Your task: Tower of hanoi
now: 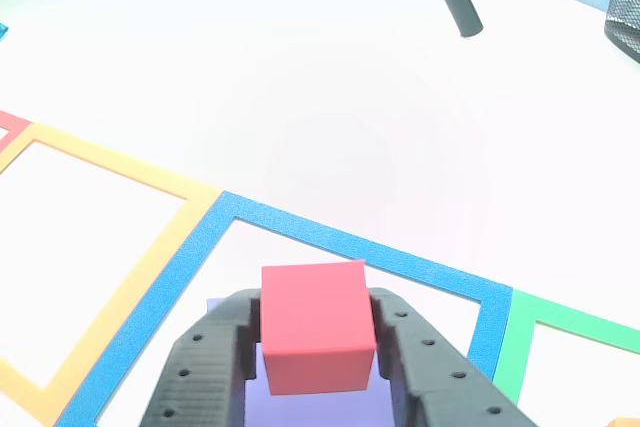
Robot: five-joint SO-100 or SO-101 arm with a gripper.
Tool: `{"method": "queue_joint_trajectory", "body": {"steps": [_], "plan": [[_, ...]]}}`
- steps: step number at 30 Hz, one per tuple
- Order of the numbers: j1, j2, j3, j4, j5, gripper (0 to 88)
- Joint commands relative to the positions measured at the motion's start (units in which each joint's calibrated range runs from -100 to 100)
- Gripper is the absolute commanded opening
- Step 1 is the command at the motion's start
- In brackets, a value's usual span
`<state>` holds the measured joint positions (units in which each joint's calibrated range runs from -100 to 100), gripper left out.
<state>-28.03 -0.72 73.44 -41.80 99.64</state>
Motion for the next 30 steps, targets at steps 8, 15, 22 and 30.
{"method": "queue_joint_trajectory", "body": {"steps": [8,15,22,30], "plan": [[-0.93,6.57,-4.89,-5.17,0.36,3.2],[-0.74,9.4,-5.71,-6.46,0.36,3.2],[0.03,11.5,-6.35,-7.35,0.36,4.8],[0.7,11.9,-6.26,-7.35,0.36,17.4]]}}
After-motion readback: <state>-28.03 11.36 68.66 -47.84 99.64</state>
